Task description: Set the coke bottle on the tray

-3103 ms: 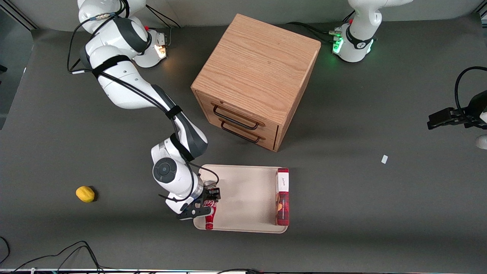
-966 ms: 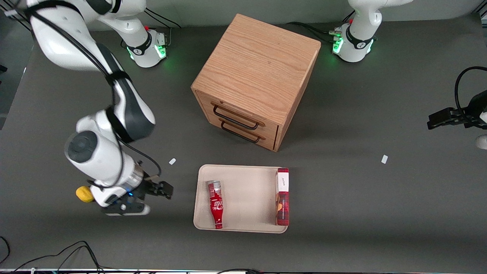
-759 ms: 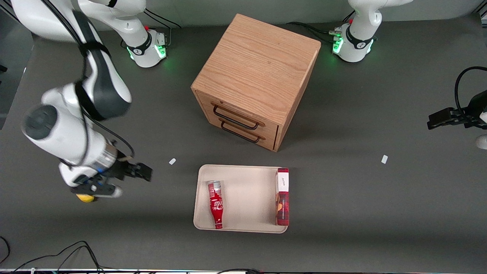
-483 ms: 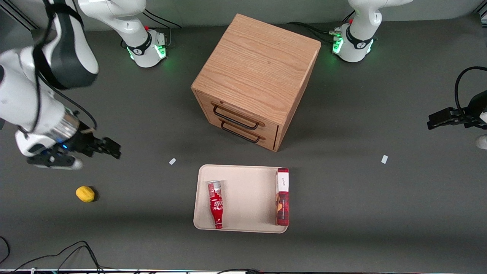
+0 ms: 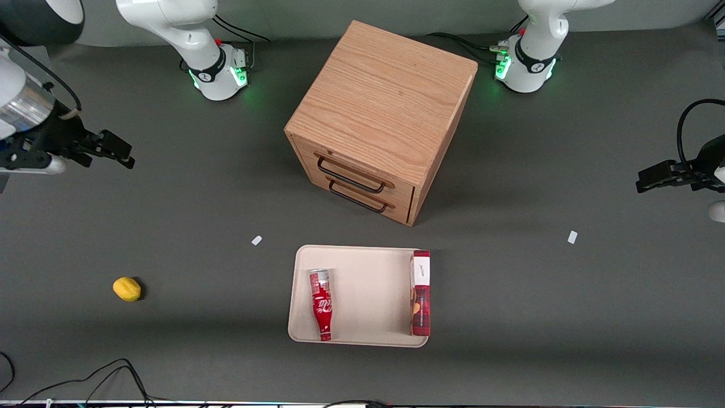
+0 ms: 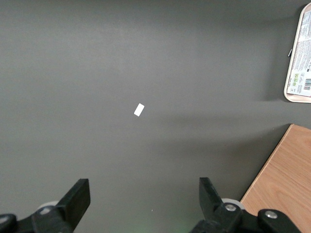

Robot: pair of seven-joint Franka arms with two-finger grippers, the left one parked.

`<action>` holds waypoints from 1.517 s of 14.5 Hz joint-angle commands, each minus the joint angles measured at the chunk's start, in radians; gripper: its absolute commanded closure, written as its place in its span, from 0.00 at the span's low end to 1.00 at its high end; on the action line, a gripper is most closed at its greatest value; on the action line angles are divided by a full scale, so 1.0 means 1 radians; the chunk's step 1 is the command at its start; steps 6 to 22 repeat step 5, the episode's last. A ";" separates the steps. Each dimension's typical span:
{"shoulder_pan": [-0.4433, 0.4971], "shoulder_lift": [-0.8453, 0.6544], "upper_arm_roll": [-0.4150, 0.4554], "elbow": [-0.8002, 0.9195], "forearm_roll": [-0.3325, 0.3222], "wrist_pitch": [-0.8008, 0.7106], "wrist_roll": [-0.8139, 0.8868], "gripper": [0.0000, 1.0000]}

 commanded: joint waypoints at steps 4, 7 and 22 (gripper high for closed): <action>0.017 0.003 -0.023 0.035 -0.012 -0.049 -0.068 0.00; 0.017 0.006 -0.023 0.045 -0.012 -0.066 -0.069 0.00; 0.017 0.006 -0.023 0.045 -0.012 -0.066 -0.069 0.00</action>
